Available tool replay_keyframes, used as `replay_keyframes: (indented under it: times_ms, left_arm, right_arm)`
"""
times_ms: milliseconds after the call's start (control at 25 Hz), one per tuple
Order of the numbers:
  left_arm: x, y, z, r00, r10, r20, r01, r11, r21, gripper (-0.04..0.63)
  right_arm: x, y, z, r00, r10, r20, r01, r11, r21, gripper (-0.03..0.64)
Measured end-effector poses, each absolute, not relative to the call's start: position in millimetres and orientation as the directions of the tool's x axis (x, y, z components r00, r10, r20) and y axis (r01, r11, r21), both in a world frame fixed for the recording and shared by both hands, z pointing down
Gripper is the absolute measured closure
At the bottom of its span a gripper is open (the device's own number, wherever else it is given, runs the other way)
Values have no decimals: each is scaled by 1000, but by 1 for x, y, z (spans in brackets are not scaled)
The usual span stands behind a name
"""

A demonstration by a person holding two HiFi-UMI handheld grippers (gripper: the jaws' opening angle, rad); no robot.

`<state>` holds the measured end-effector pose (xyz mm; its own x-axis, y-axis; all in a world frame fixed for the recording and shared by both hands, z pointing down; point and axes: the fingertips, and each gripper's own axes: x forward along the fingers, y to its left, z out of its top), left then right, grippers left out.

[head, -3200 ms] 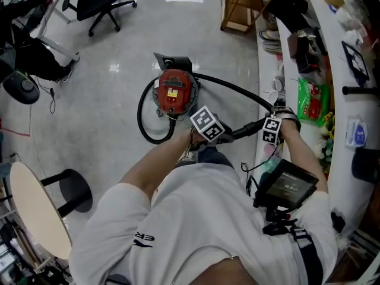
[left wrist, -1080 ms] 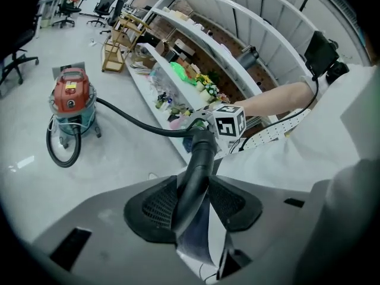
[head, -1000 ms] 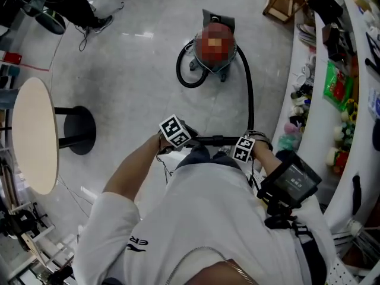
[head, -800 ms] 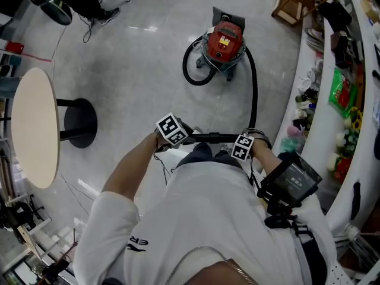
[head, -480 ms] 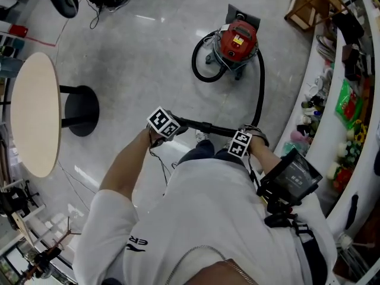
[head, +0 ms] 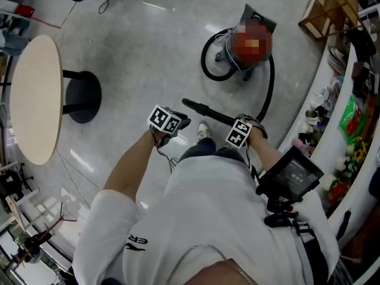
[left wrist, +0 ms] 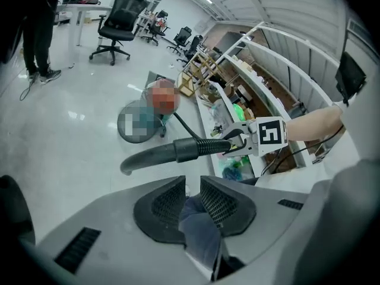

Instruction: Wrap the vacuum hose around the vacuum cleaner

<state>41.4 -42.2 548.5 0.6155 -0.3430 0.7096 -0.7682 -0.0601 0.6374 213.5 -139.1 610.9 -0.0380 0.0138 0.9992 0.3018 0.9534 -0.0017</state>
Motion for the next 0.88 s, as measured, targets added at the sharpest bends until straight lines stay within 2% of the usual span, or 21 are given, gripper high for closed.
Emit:
replay_keyframes:
  times_ms: [400, 880]
  left_arm:
    - [5, -99, 536, 554, -500, 665, -751, 44, 659, 525]
    - [-35, -175, 543, 482, -570, 665, -728, 162, 667, 525]
  right_arm:
    - [137, -145, 603, -134, 50, 990, 211, 977, -21, 437]
    - [59, -193, 605, -245, 113, 963, 75, 992, -97, 437]
